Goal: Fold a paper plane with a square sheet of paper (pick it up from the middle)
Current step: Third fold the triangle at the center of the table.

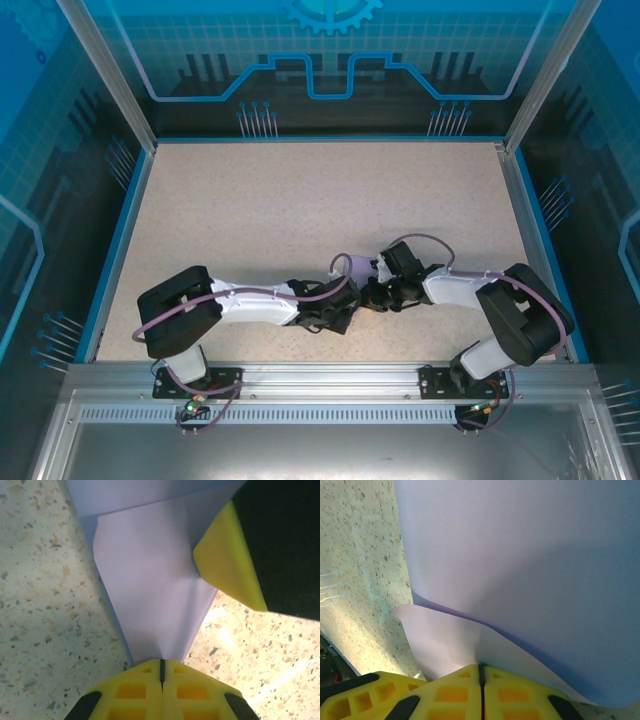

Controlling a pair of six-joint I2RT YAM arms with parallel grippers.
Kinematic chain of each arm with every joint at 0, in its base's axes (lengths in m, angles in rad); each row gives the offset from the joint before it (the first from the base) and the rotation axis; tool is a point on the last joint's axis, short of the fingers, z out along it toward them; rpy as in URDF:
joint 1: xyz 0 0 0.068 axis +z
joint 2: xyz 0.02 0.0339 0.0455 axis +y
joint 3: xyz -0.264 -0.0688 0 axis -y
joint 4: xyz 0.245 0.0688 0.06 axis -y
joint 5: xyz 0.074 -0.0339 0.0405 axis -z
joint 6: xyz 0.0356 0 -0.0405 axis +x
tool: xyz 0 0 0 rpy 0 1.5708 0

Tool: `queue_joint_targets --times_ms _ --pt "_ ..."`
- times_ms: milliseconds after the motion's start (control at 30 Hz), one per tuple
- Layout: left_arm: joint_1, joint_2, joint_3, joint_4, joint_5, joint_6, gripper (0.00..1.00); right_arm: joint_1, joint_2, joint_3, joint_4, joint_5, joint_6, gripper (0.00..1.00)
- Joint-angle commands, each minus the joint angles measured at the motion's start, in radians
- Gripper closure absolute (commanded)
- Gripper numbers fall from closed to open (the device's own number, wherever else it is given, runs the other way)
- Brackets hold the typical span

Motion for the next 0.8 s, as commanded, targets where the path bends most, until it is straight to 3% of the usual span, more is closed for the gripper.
queue_joint_targets --times_ms 0,567,767 --pt "-0.035 -0.001 -0.038 -0.182 0.028 -0.007 0.97 0.005 0.066 -0.038 -0.095 0.126 -0.014 0.93" --pt "-0.041 -0.115 -0.017 -0.223 0.038 0.009 0.97 0.007 0.074 -0.035 -0.096 0.105 -0.040 0.93" --pt "0.029 -0.169 -0.003 -0.076 0.088 0.003 0.97 0.006 0.062 -0.035 -0.108 0.101 -0.052 0.94"
